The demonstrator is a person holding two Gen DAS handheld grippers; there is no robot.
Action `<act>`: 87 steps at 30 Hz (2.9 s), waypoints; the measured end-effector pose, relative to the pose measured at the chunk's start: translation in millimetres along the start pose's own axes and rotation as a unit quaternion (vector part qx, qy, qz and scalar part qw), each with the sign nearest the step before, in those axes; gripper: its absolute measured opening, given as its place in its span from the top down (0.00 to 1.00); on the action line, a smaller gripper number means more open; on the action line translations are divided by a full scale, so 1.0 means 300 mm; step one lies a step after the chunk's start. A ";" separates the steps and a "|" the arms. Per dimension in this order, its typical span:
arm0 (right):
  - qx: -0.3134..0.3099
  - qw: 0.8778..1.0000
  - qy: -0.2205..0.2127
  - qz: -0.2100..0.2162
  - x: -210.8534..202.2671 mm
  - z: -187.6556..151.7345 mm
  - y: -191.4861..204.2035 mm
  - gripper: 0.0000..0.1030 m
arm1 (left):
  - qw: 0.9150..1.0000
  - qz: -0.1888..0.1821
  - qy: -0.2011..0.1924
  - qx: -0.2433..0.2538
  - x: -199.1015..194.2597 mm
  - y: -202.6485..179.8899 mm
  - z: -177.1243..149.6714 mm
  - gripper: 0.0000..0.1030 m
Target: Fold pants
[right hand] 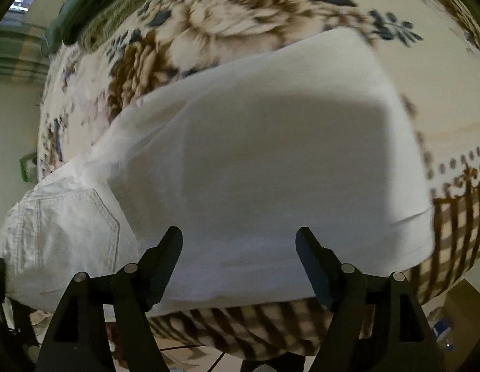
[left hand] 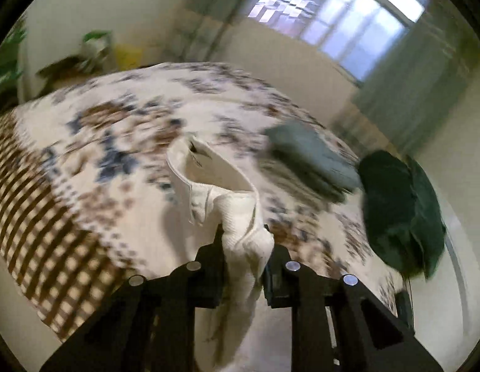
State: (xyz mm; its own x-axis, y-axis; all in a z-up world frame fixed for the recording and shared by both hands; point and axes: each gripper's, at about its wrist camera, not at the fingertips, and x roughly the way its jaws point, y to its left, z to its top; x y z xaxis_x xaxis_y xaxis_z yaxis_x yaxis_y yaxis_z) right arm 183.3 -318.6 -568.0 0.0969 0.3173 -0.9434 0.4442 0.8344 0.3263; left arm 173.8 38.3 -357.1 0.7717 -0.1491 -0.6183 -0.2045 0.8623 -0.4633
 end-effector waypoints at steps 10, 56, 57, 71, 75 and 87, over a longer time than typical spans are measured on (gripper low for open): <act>0.022 0.999 -0.031 -0.004 -0.237 0.073 -0.474 0.25 | 0.988 -0.080 0.081 0.106 0.106 -0.627 -0.354 0.85; 0.070 0.983 -0.037 0.168 -0.261 0.185 -0.776 0.86 | 0.935 0.166 0.274 0.153 0.585 -0.416 -0.357 0.09; 0.072 0.986 -0.036 0.148 -0.258 0.179 -0.790 0.86 | 0.934 0.161 0.279 0.156 0.613 -0.428 -0.362 0.09; 0.088 0.988 -0.005 0.123 -0.211 0.318 -0.861 0.44 | 0.916 0.150 0.351 0.127 0.994 -0.372 -0.361 0.04; 0.110 0.980 0.006 0.169 -0.138 0.407 -0.835 0.40 | 0.917 0.148 0.334 0.162 0.944 -0.394 -0.361 0.04; 0.067 0.991 0.003 0.117 -0.092 0.451 -0.745 0.93 | 0.913 0.149 0.336 0.178 0.959 -0.408 -0.369 0.02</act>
State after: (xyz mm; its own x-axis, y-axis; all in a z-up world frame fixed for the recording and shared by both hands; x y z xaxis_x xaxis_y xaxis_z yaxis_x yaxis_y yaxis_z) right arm 201.8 -574.6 -623.0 0.2067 0.4979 -0.8423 0.5239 0.6707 0.5250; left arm 354.3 -163.8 -548.5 0.1460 -0.0426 -0.9884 -0.0449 0.9978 -0.0496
